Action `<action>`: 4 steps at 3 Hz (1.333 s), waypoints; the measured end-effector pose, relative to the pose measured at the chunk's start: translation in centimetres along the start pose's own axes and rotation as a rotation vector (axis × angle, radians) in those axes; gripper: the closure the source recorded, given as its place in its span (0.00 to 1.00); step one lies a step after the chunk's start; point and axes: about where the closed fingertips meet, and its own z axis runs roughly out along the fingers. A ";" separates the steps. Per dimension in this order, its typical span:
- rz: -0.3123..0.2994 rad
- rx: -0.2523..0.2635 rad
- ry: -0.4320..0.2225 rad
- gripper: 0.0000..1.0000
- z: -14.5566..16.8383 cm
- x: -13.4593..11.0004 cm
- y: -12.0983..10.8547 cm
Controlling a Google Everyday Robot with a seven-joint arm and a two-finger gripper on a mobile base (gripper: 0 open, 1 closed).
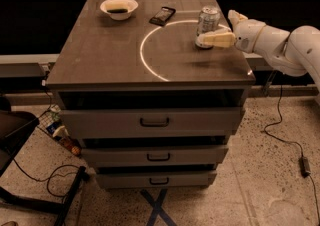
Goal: Pick 7up can
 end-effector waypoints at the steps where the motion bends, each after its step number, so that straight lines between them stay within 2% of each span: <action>1: -0.006 -0.020 -0.022 0.16 1.3 0.1 0.2; 2: -0.006 -0.024 -0.022 0.39 1.6 0.1 0.4; 3: -0.005 -0.030 -0.023 0.70 1.9 0.1 0.6; 4: -0.004 -0.033 -0.024 0.95 2.1 0.1 0.7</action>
Offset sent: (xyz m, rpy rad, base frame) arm 0.0067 0.0098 -0.0011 0.0101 -0.0165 0.0194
